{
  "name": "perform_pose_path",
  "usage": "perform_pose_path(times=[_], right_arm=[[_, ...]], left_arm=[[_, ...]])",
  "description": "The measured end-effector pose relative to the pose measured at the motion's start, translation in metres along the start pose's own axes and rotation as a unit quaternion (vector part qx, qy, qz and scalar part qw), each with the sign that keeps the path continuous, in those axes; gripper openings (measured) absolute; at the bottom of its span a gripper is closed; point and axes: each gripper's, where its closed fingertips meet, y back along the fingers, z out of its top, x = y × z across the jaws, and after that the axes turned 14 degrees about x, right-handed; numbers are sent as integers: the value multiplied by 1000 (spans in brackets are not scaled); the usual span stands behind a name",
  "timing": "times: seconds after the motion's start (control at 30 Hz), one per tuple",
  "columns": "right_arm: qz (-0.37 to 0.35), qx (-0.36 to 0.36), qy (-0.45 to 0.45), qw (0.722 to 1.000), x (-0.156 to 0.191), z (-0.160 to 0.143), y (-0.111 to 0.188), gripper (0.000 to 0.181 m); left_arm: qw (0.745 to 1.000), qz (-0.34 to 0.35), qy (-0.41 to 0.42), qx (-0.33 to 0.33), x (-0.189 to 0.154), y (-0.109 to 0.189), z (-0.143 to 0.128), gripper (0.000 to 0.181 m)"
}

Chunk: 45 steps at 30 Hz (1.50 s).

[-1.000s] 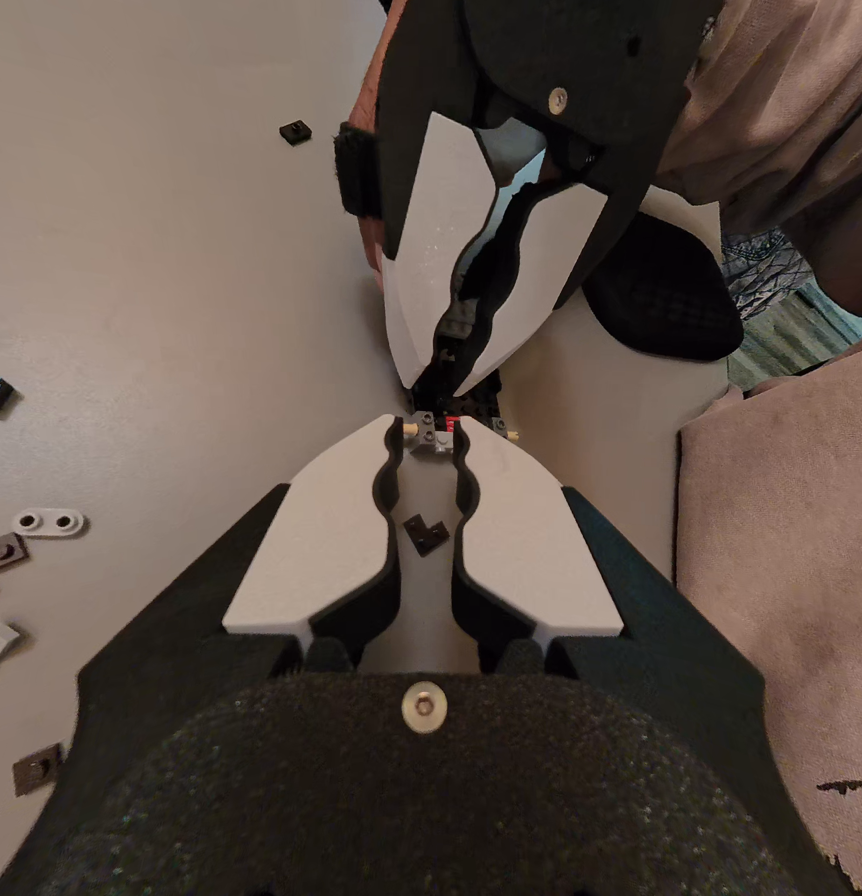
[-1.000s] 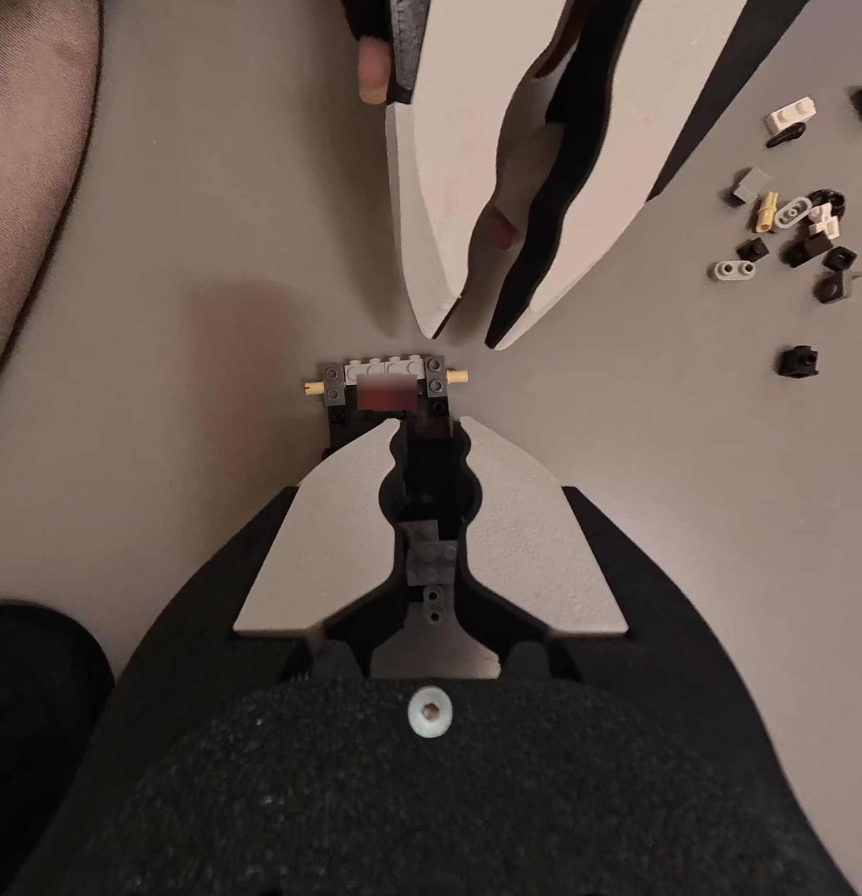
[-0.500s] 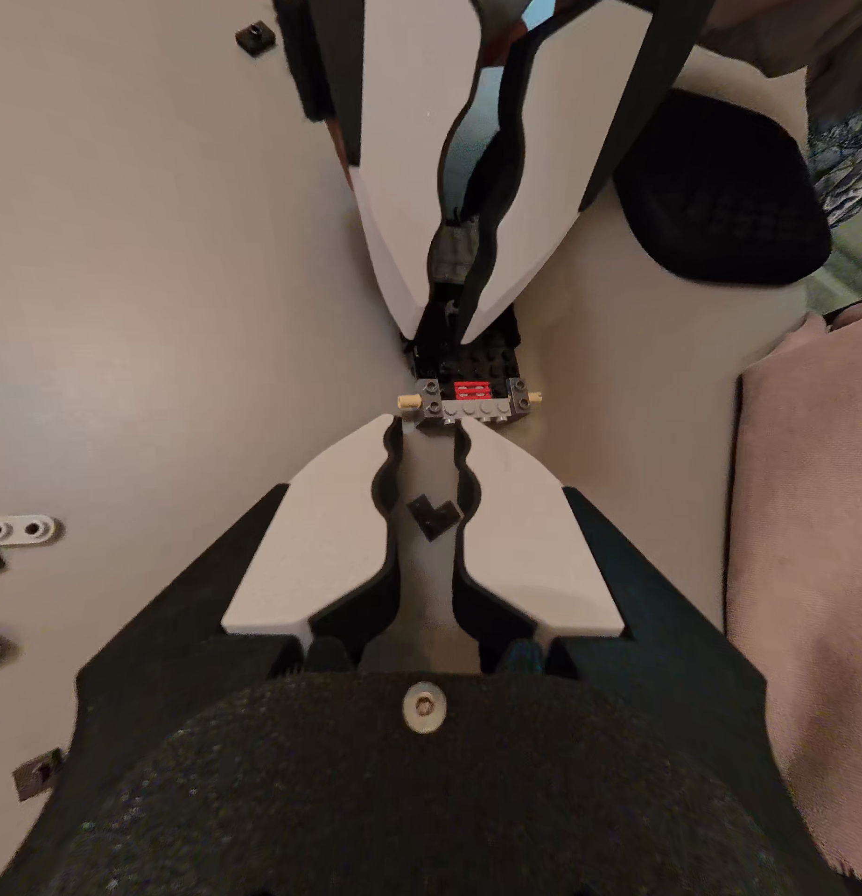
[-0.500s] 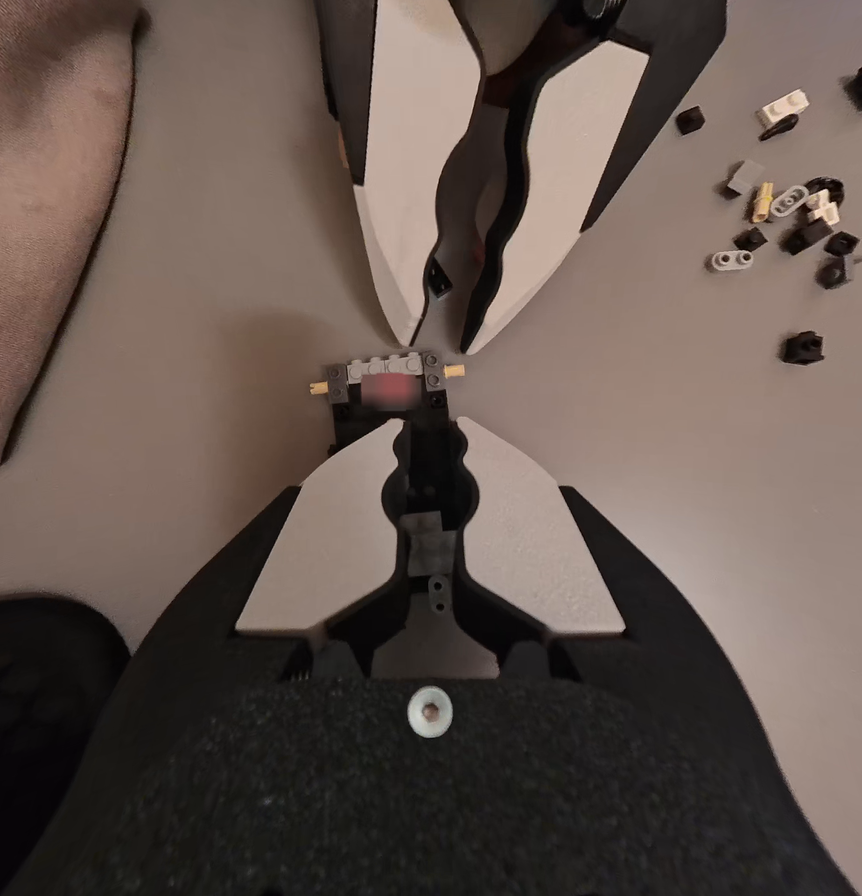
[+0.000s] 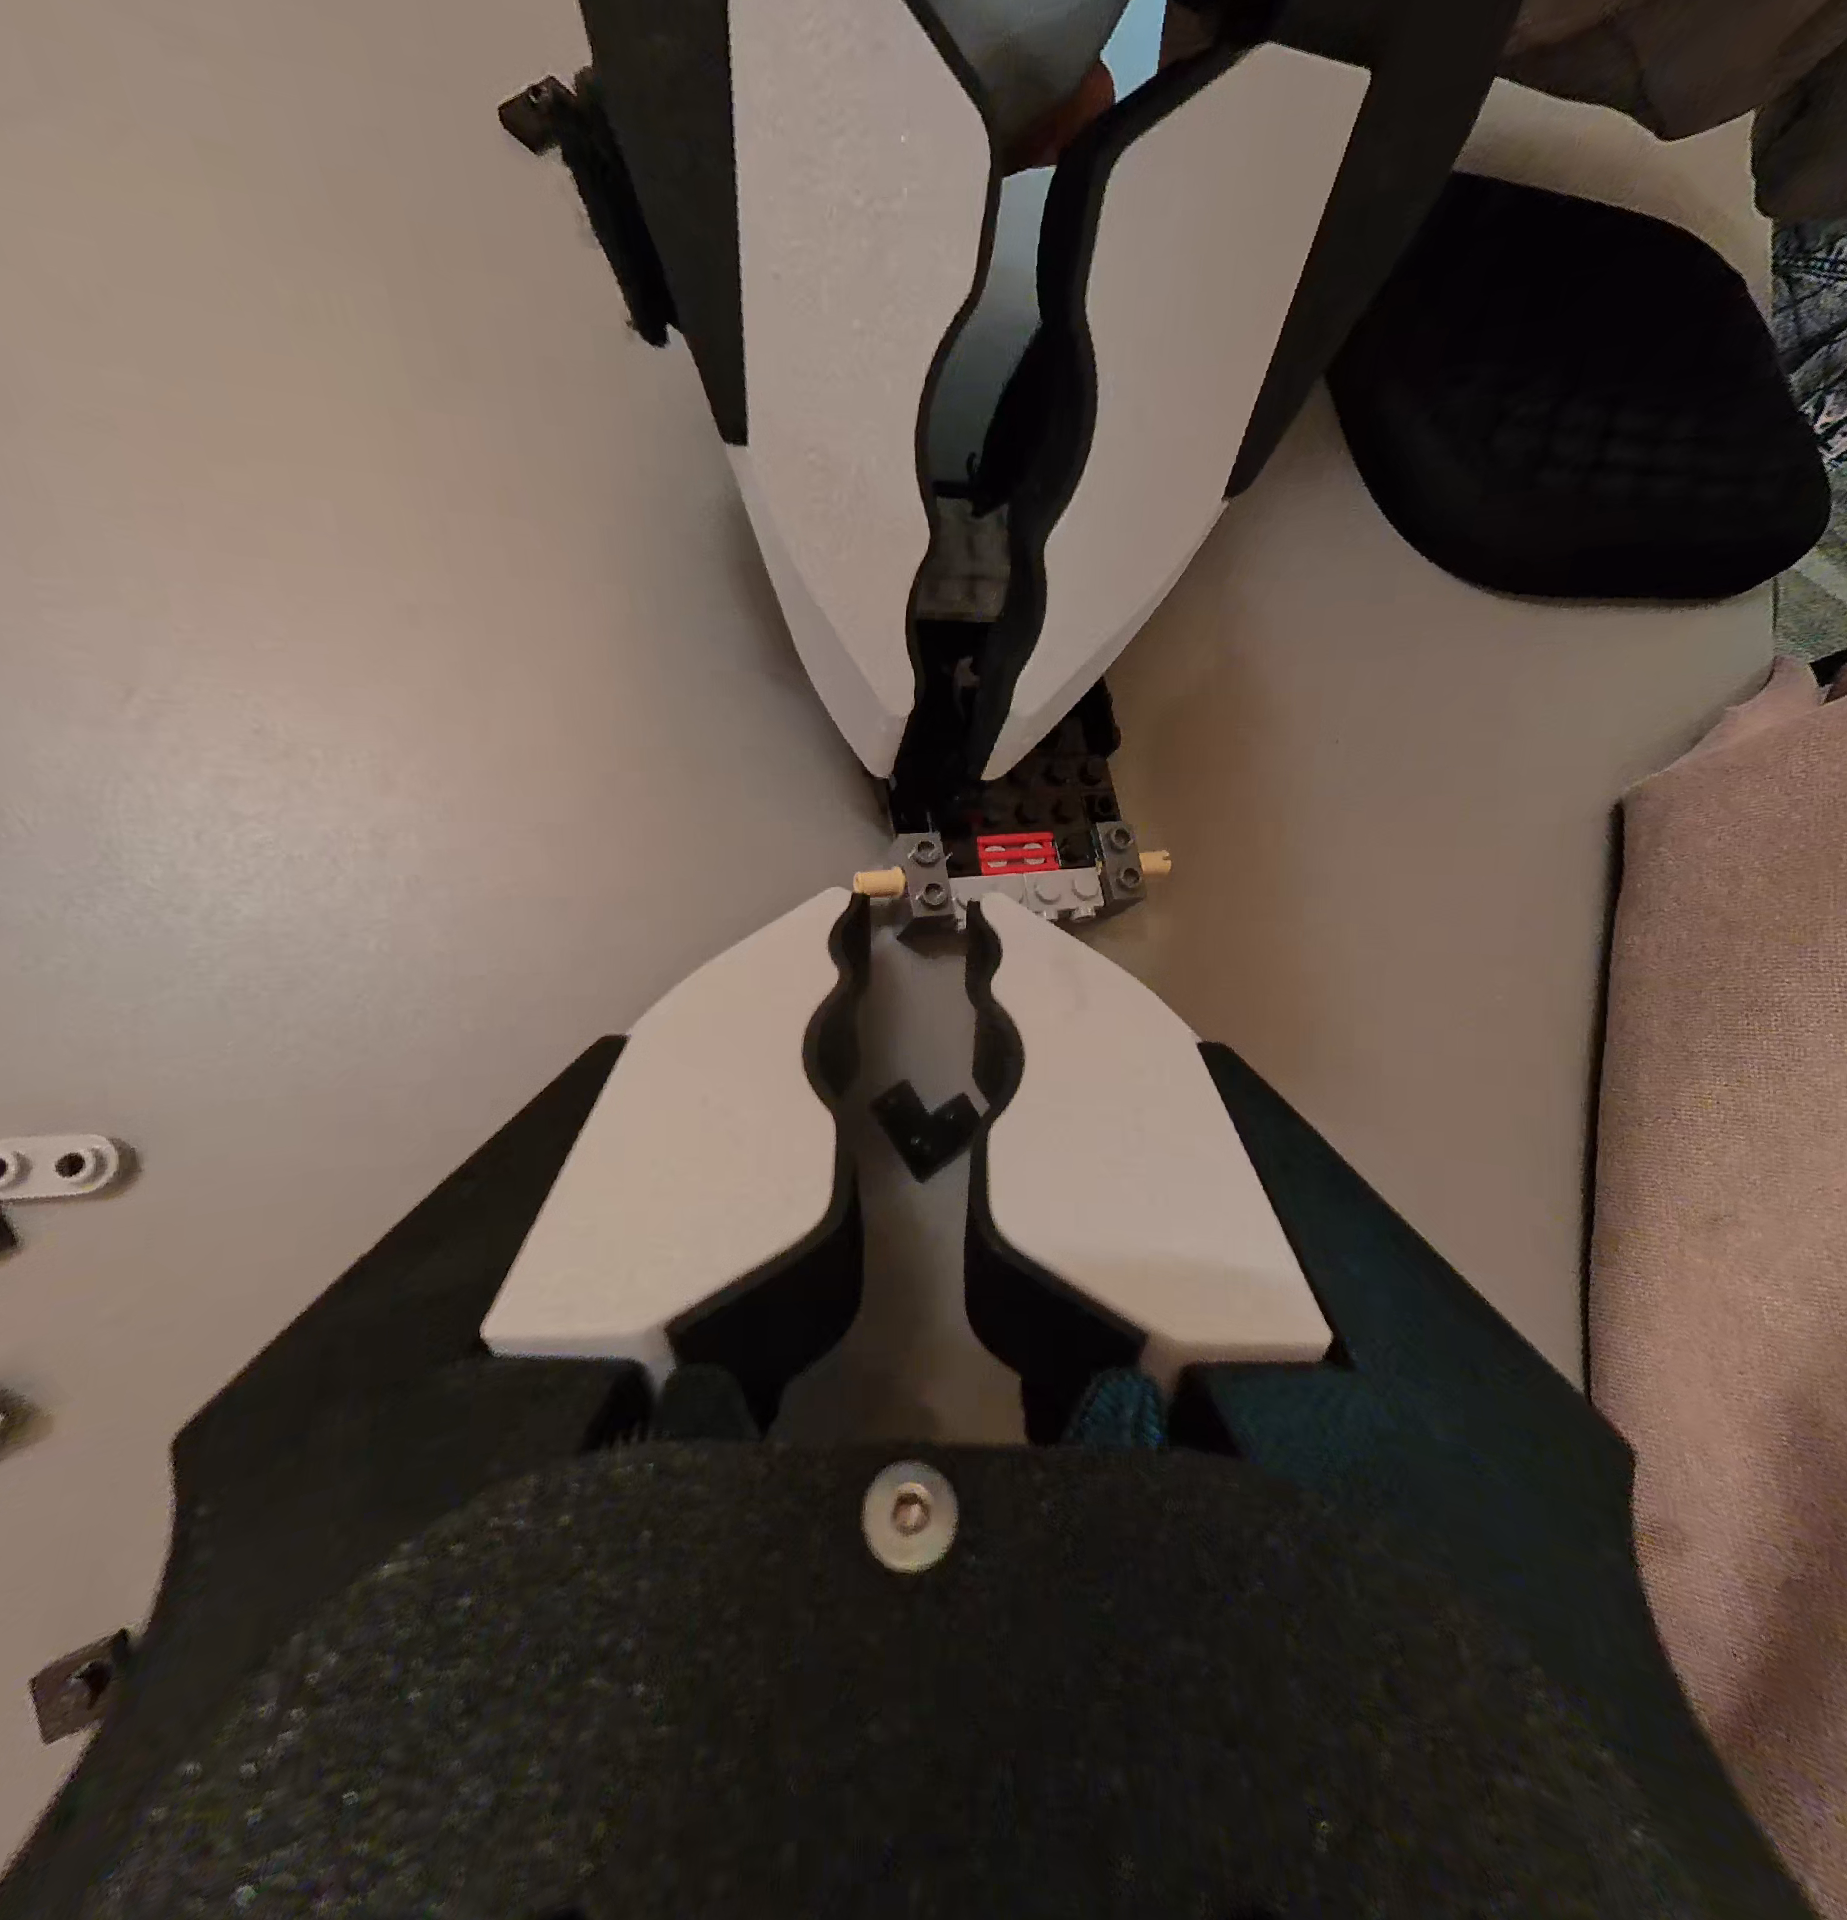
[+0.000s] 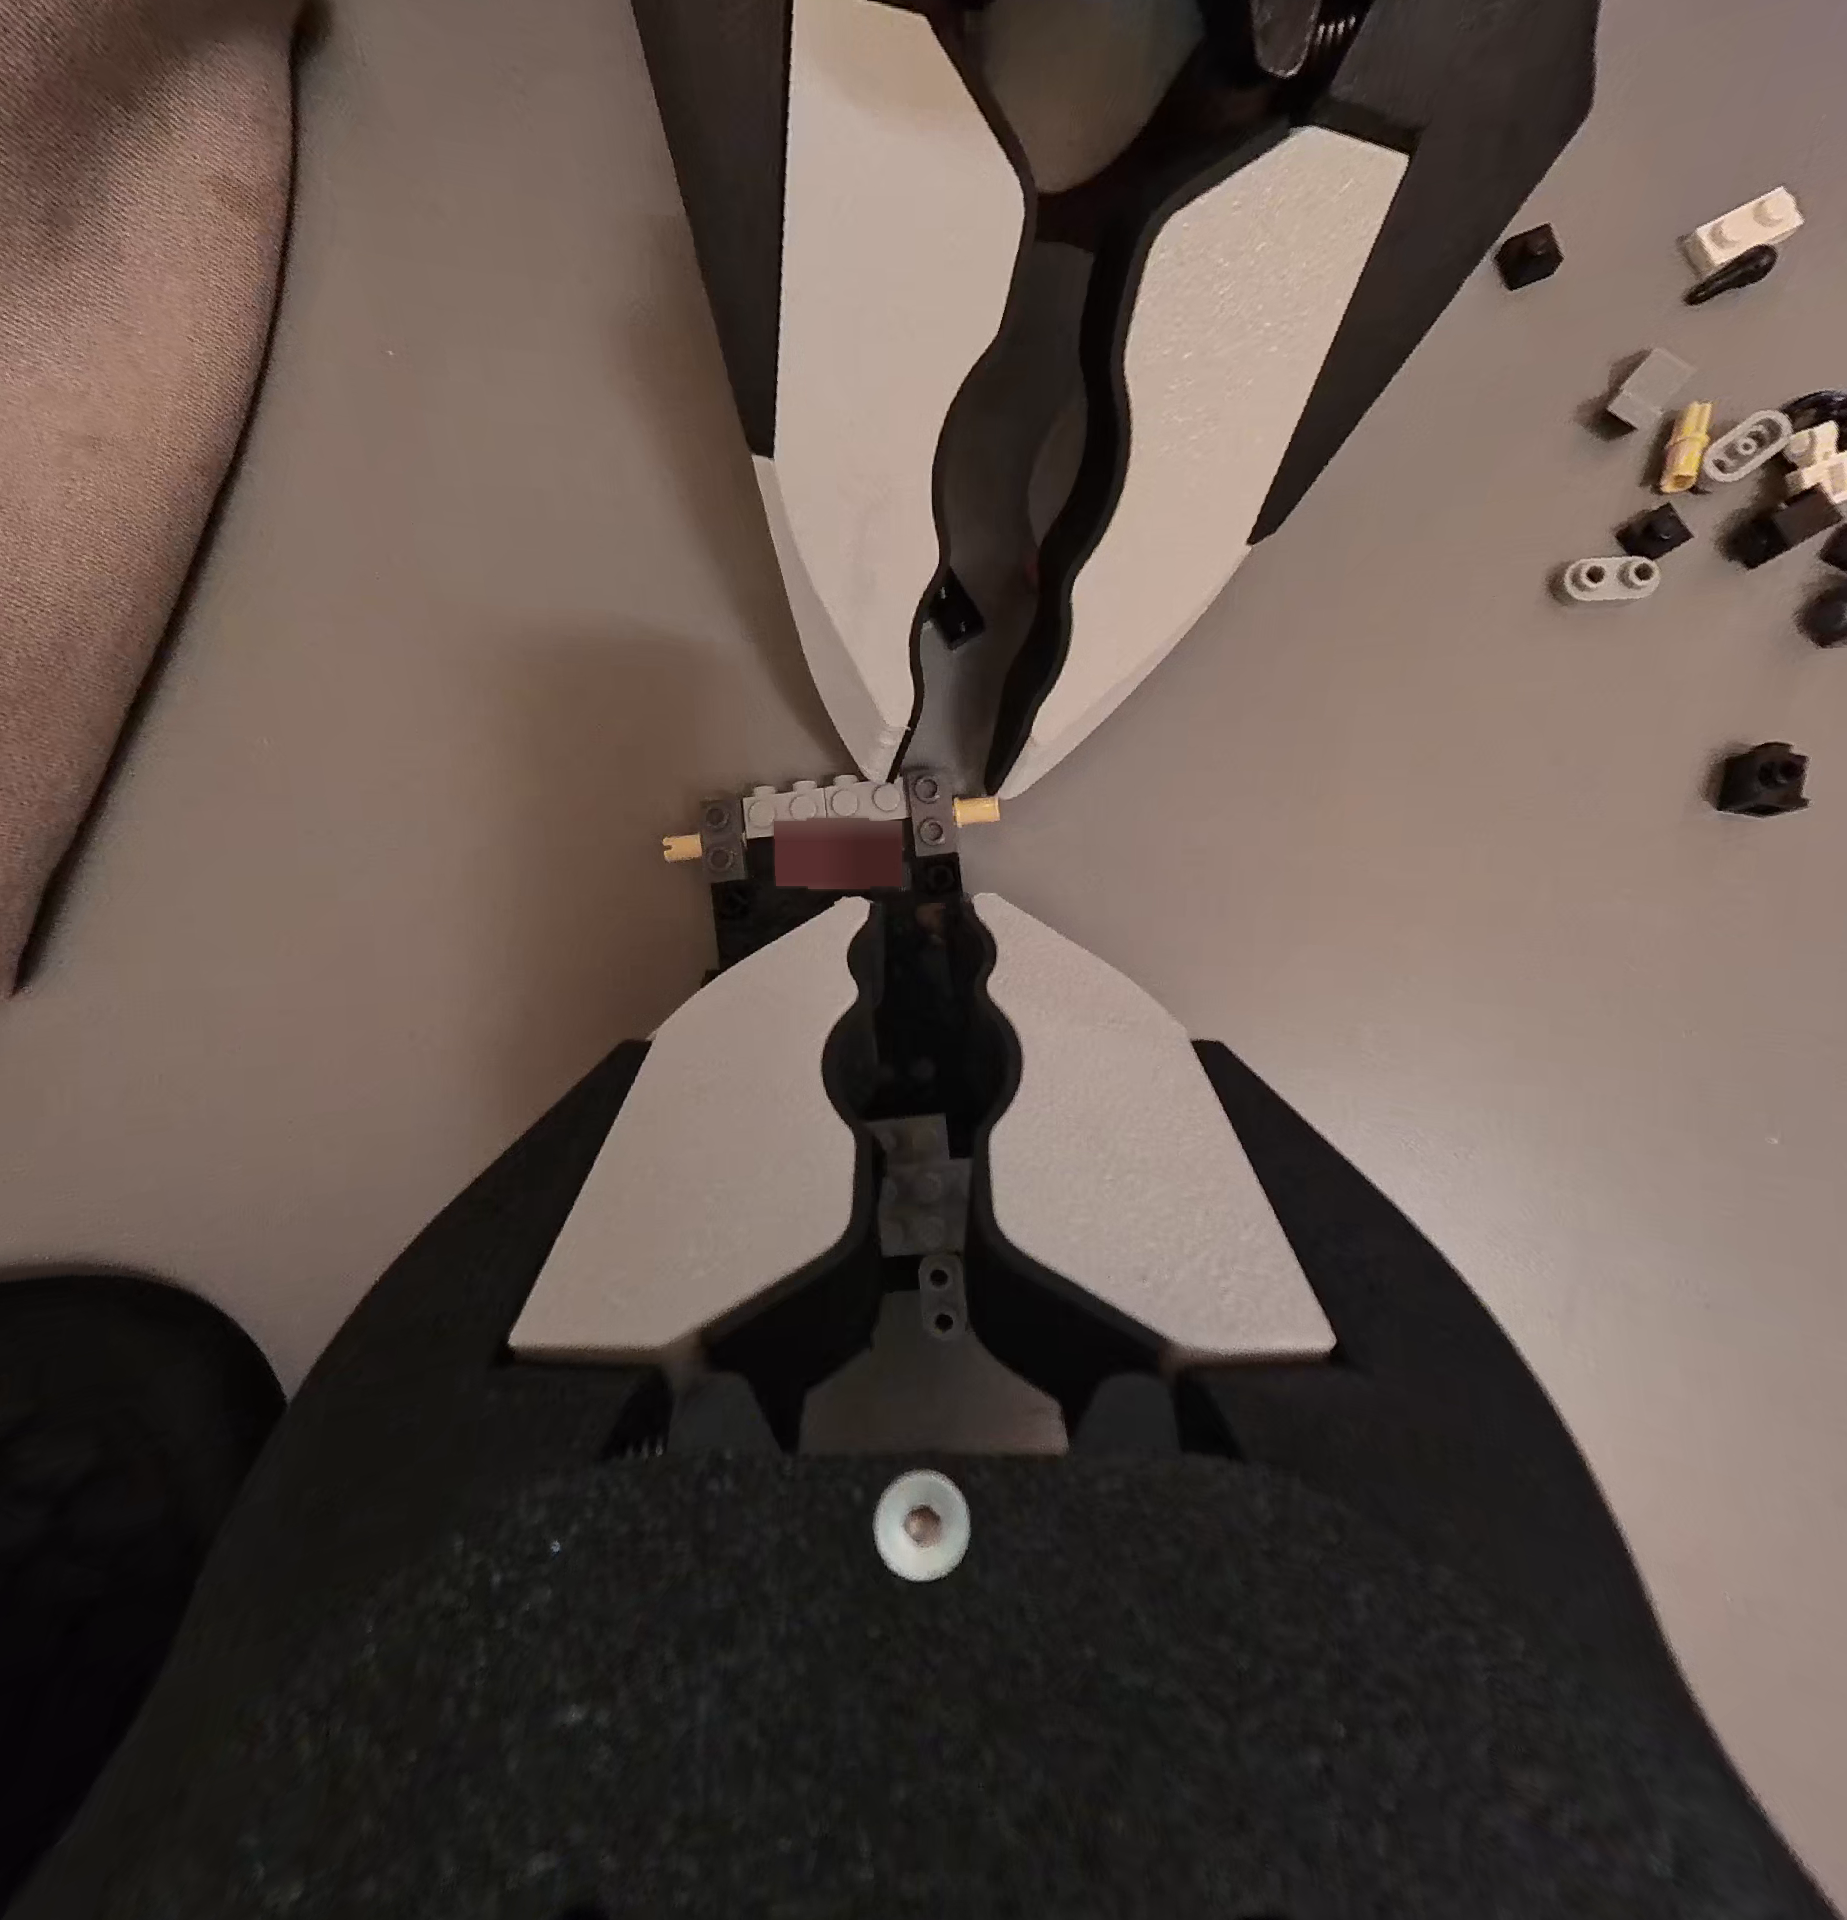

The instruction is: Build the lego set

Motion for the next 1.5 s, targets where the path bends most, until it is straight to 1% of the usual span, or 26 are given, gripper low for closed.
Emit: perform_pose_path(times=[0.13, 0.23, 0.3, 0.37, 0.47, 0.57, 0.73, 0.8, 0.87, 0.93, 1.1, 1.27, 1.37, 1.5], right_arm=[[-2, -8, -2, 1000, 0, 3, 2, 15], [-6, -22, -11, 1000, -1, 2, 10, 16], [-18, -21, -22, 999, -5, -8, 18, 16], [-33, -7, -37, 999, -10, -24, 22, 17], [-21, -10, -59, 998, -10, -34, 21, 16], [-10, -6, -57, 998, -10, -32, 14, 18], [8, 22, -39, 999, -11, -28, 0, 16], [16, 22, -38, 999, -10, -26, 0, 10], [16, 24, -37, 999, -10, -26, 0, 8], [17, 28, -37, 999, -10, -28, 0, 3], [35, 17, -55, 998, -9, -30, 2, 3], [16, 14, -53, 998, -12, -29, 13, 3], [-14, 16, -52, 998, -16, -25, 26, 2], [-51, 22, -53, 997, -16, -21, 49, 3]], left_arm=[[1000, -1, -1, 0, -1, 0, 0, 17], [1000, -1, -3, -1, -1, 0, 0, 17], [1000, -2, -5, -2, -2, 0, 0, 17], [1000, -3, -7, -2, -2, 0, -1, 17], [1000, -6, -12, 0, -2, 0, 0, 17], [1000, -10, -9, -2, -1, 1, 0, 17], [1000, -9, -7, -5, -2, 3, 0, 18], [1000, -12, -6, -9, -2, 4, 0, 18], [1000, -23, -2, -13, -3, 5, 1, 18], [999, -32, 3, -16, -4, 5, 1, 19], [998, -57, 23, -31, -6, 9, 4, 20], [993, -81, 66, -56, -2, 15, 9, 24], [981, -127, 112, -96, -2, 24, 18, 29], [935, -242, 200, -164, -11, 41, 37, 33]])
